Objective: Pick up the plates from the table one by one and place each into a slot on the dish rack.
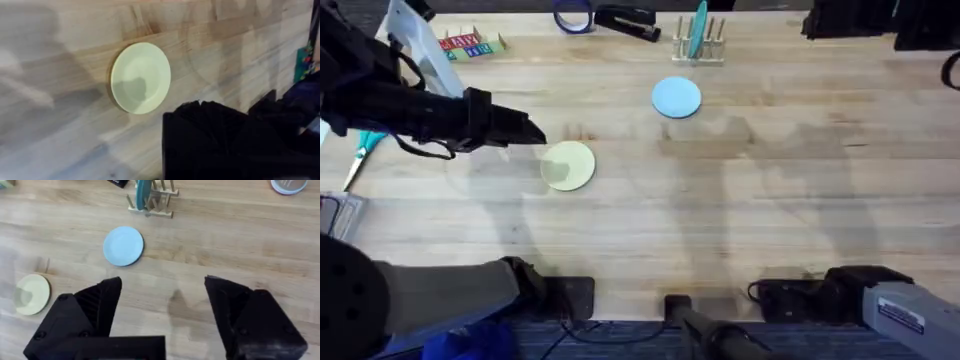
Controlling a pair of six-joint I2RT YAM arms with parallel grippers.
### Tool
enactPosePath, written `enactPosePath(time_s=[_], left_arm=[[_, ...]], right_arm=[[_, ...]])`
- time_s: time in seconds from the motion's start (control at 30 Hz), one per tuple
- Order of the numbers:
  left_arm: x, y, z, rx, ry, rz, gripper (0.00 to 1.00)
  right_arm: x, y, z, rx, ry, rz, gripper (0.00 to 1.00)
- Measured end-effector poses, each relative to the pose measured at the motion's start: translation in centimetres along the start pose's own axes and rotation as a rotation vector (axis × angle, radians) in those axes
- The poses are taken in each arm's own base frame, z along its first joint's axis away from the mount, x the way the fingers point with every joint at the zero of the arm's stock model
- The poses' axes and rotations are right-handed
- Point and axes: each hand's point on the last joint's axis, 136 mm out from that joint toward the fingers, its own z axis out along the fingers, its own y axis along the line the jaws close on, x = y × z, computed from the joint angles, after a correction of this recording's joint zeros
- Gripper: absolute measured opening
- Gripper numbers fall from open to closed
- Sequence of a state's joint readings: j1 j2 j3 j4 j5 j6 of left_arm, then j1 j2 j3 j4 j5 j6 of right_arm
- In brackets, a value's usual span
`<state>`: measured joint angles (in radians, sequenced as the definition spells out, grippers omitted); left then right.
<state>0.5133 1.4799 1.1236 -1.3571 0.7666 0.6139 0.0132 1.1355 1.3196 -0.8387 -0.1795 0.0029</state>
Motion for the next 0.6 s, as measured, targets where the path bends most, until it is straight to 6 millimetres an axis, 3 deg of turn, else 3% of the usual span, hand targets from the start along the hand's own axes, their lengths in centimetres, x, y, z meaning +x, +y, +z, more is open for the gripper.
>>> enactPosePath(time_s=[0.23,0.43,0.6], left_arm=[[-0.1,0.1,-0.2,0.003,-0.013,0.181,0.041],[0.1,1.0,-1.6,0.031,-0.075,0.127,0.041],[-0.3,1.2,-1.7,0.09,-0.111,0.121,0.041]], right_arm=[[0.0,0.0,0.0,0.0,0.0,0.0,0.995],[0.0,0.0,0.0,0.0,0.0,0.0,0.996],[0.0,0.0,0.0,0.0,0.0,-0.011,0.996]])
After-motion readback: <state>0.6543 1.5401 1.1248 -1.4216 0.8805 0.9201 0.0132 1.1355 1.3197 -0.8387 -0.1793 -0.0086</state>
